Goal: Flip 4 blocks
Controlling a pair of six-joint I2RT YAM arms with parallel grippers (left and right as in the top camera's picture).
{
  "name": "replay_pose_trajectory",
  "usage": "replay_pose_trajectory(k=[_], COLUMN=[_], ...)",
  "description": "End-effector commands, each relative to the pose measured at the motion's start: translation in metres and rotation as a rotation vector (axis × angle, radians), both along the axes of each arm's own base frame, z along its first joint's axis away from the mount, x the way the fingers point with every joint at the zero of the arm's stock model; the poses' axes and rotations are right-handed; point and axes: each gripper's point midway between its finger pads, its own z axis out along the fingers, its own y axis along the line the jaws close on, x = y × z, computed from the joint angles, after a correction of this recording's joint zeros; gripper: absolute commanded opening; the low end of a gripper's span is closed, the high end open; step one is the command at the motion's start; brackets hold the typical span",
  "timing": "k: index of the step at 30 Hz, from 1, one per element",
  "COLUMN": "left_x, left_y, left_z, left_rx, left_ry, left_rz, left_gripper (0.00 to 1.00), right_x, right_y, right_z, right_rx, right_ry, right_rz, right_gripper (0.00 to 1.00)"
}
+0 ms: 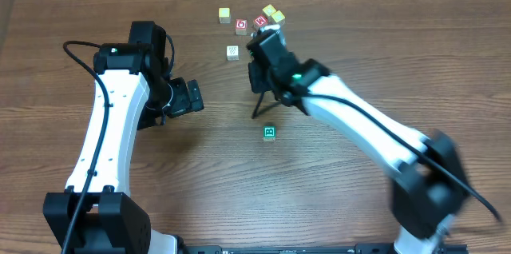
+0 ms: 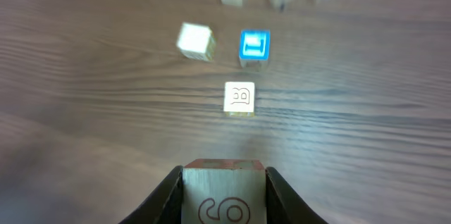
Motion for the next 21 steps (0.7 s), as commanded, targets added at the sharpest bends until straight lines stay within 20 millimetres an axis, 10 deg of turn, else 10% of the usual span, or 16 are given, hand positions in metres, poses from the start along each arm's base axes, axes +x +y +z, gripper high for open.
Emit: replay_pose_trajectory(k=[1,7,21], left_x=[0.004,0.004,0.004], left_y=[0.001,0.001,0.001], left_z=[0.008,0.008,0.008], left_rx=[0.008,0.009,0.009], left_ry=[-0.03,-0.03,-0.03], left_rz=[0.016,0.016,0.016], left_gripper=[1.0,1.0,1.0], right_x=[-0.018,-0.053,-0.1], right_y=[-0.015,-0.036,-0.057], right_z=[0.054,0.035,-0.116], right_rx=[0.091,0.041,-0.032], right_ry=[-0.026,0.137,0.443], right_rz=[-0.066,-0.111,-0.248], right_gripper=[0.25,0.24,0.24])
